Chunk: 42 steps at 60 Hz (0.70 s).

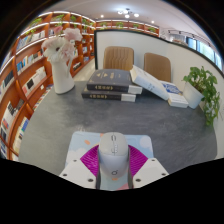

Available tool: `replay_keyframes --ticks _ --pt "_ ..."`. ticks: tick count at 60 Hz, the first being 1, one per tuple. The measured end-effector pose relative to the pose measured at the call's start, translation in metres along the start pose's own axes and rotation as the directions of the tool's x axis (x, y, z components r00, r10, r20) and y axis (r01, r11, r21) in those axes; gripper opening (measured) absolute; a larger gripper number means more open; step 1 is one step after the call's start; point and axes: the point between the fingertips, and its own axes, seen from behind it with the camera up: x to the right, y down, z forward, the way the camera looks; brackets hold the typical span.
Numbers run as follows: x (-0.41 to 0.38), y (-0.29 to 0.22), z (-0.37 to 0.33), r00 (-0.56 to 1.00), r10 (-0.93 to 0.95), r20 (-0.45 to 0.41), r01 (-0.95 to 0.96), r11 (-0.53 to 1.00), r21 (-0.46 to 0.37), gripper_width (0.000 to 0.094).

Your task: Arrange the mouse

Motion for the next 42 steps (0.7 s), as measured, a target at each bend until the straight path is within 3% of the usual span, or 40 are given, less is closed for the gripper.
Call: replay_keyframes --ticks 9,11,17,27,32,42 --pt "-0.004 0.051 0.014 1.000 -0.003 -0.001 0.003 0.997 -0.082 0.0375" --pt "-0.004 0.049 0.015 1.000 -0.002 -0.004 0.002 0.999 -0.038 0.0375" --pt "-0.004 0.051 0.014 1.000 0.009 -0.005 -0.009 0.999 -0.035 0.0396" --pt "-0.005 0.051 0.015 1.000 0.027 0.008 -0.027 0.999 -0.040 0.0539" --pt "0.004 0.050 0.006 0.998 0.048 -0.032 -0.051 0.996 -0.067 0.0821" --pt "0.024 0.005 -0.040 0.993 0.096 -0.063 -0.095 0.995 0.020 0.0865"
